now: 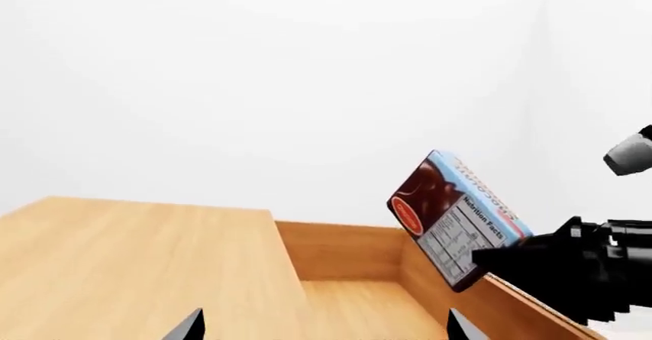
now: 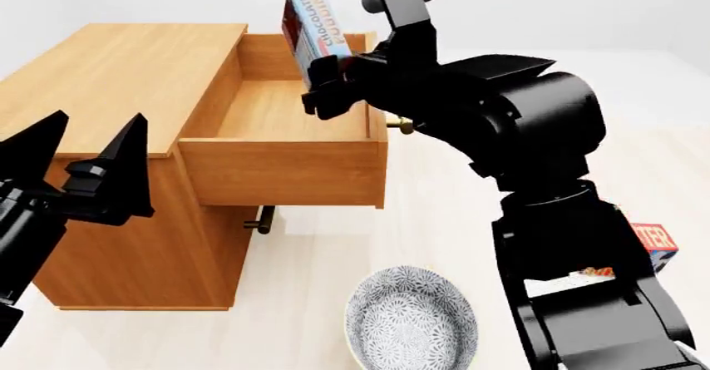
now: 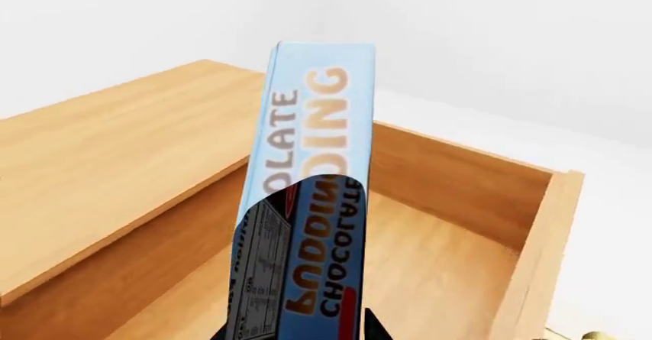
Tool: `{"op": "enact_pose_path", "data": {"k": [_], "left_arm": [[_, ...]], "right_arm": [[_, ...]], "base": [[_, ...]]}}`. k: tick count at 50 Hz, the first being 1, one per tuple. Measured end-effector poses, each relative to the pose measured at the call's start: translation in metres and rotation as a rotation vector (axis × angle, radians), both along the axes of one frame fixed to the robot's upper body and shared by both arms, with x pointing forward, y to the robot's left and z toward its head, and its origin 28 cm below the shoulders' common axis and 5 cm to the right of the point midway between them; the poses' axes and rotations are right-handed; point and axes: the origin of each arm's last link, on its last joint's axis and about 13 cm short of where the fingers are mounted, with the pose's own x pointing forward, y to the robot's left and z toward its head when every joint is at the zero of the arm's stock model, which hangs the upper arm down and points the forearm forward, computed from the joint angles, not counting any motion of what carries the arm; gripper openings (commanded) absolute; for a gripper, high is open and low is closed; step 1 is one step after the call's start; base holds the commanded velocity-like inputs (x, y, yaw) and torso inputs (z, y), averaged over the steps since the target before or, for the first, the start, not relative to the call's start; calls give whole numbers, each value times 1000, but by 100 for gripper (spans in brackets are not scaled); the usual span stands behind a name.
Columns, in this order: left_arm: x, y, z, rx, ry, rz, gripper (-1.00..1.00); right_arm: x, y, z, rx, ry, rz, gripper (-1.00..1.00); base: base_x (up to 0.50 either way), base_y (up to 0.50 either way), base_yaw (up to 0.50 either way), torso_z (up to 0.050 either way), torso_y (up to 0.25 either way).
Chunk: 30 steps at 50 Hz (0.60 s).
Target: Put the chocolate pudding in the top drawer of the cabinet and close it.
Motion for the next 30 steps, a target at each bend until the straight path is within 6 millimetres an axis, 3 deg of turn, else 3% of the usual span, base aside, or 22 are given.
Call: {"op": "enact_pose_path", "data": {"k": [10, 25, 26, 30], "left_arm": [[2, 0, -3, -2, 3, -4, 100], [-1, 0, -2, -3, 3, -6, 100], [-1, 0, -2, -3, 3, -6, 100], [3, 0, -4, -3, 3, -7, 100]], "right_arm": [[19, 13, 0, 2, 39, 18, -100], [30, 13, -5, -8, 60, -19, -100], [30, 13, -6, -9, 62, -21, 100], [32, 12, -6, -14, 62, -28, 100]], "base": [[0, 0, 0, 0, 0], [0, 0, 0, 0, 1], [0, 0, 0, 0, 0], [0, 0, 0, 0, 0]]}}
